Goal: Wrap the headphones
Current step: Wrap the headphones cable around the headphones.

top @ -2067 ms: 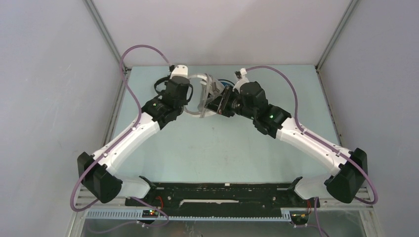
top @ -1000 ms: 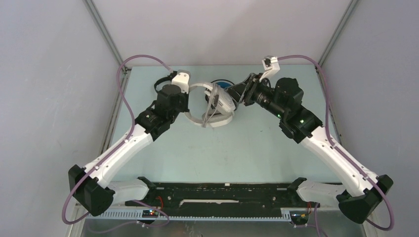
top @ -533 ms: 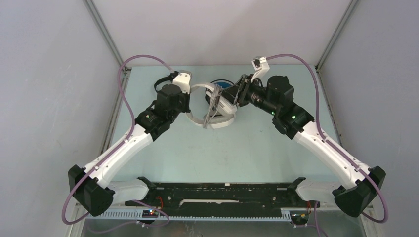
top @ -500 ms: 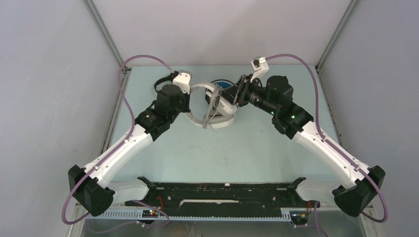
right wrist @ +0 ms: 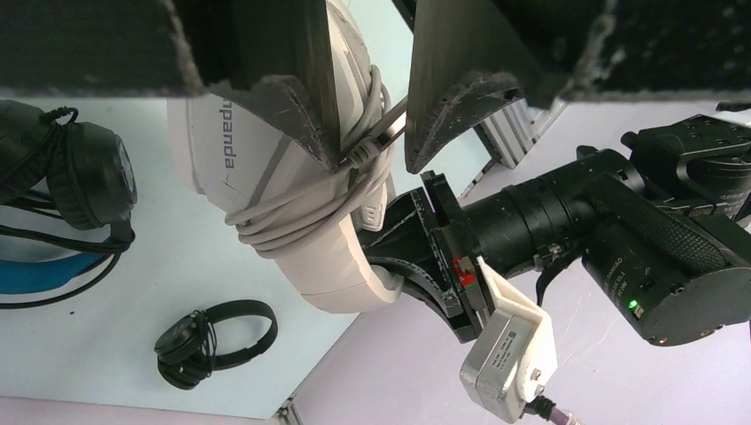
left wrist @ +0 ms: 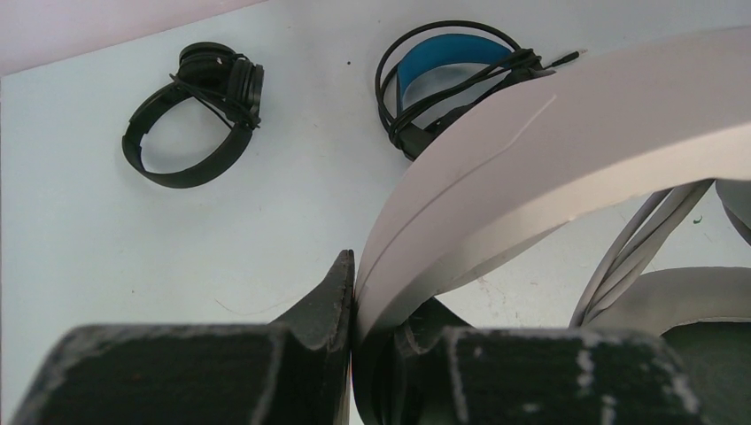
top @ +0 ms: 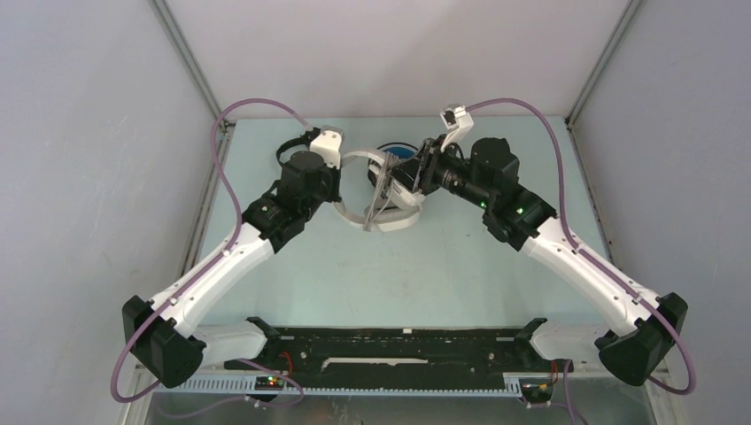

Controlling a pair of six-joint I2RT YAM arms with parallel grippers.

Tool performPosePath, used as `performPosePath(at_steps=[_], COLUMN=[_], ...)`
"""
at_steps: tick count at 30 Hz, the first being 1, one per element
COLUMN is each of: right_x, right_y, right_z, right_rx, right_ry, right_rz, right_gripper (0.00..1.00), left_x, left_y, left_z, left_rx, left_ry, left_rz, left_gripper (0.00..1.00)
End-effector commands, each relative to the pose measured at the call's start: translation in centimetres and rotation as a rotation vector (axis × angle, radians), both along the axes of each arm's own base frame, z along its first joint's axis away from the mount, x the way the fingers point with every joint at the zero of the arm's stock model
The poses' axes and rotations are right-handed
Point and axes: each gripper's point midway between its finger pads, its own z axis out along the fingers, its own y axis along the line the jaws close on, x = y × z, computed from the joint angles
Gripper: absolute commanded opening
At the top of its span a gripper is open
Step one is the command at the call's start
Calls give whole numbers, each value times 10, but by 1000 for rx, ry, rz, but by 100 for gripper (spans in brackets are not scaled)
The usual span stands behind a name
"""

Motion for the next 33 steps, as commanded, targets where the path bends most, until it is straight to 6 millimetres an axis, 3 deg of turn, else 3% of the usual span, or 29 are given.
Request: performPosePath(at_steps=[1, 8, 16, 33], right_x=[-5, -1, -10, -43], right_y=[1, 2, 13, 48], right_z=[34, 24, 9, -60], right_rx=[29, -8, -132, -306], right_ry=[-117, -114, -120, 59], right_rz=[3, -16, 16, 139], right_gripper=[35, 34, 22, 19], left_x=[2, 1, 1, 0], left_y=[-10, -9, -6, -2], left_z=[22, 24, 26, 28], left_rx=[-87, -85, -62, -52], left_ry=[-65, -63, -43, 8], left_rz=[-24, -25, -15, 17], left_gripper=[0, 0, 0, 0])
